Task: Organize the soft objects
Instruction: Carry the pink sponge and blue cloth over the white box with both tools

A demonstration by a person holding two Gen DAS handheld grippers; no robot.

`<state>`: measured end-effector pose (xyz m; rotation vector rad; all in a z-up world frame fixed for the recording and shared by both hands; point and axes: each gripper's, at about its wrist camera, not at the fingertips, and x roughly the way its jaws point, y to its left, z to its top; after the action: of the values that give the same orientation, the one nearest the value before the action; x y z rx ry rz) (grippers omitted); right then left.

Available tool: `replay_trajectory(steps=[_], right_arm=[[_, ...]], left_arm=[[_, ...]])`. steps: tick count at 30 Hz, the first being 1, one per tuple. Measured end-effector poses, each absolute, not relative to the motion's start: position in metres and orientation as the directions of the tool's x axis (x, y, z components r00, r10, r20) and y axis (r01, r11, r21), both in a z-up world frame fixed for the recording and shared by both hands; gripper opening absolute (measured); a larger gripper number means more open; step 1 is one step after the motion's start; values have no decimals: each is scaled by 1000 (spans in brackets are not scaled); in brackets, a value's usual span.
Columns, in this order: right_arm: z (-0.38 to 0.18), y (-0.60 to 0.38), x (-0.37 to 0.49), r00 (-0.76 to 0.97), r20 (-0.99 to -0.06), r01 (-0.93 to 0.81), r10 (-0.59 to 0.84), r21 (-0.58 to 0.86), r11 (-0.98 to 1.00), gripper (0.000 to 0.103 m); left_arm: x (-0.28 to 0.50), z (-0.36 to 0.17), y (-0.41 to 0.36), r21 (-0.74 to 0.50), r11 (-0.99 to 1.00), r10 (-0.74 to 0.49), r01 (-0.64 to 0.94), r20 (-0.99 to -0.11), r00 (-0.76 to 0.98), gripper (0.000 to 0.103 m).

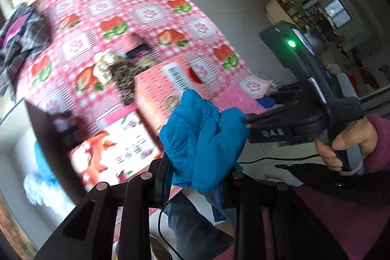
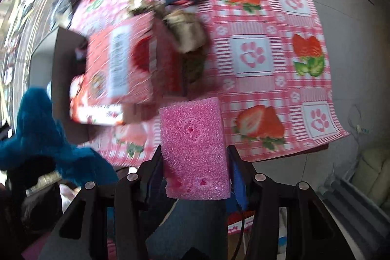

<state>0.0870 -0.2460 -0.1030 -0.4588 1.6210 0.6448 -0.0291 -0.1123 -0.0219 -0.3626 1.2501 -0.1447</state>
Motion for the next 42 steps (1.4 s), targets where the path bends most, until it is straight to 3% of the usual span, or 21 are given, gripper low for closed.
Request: replay_trajectory(steps=[33, 42], right_arm=[[-73, -126, -4, -138, -989, -913, 61, 151, 378, 51], [-62, -75, -36, -140, -986, -955, 86, 158, 251, 51]], left_arm=[[-167, -31, 11, -266, 735, -7, -624, -923, 386, 30], [-201, -33, 38, -171, 657, 127, -734, -935, 332, 30]])
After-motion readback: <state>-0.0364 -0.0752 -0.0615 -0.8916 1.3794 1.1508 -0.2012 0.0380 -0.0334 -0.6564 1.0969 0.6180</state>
